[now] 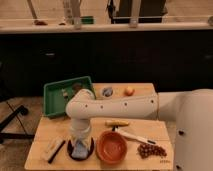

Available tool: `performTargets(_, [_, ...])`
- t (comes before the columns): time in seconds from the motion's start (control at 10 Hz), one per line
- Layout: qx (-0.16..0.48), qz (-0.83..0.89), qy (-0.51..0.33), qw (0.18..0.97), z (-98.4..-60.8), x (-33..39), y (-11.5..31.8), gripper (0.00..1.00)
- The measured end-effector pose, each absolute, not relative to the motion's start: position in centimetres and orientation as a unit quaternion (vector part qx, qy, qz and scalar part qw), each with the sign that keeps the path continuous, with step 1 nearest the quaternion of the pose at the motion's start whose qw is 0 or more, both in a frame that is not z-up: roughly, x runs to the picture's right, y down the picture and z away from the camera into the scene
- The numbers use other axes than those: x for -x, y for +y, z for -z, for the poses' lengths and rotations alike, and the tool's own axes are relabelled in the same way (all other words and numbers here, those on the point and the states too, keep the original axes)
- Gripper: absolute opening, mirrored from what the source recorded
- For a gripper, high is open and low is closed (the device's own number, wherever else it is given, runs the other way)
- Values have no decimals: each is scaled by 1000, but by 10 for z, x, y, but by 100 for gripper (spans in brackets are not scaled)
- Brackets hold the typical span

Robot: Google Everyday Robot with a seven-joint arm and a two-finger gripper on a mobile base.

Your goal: Wipe purple bowl with sponge

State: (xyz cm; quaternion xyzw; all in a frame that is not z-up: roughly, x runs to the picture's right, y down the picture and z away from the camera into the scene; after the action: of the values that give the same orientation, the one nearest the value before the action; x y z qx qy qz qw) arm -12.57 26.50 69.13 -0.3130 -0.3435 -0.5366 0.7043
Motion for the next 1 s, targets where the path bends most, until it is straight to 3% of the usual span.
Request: performTargets(1.0, [304, 558, -362, 682, -696, 154, 269, 0])
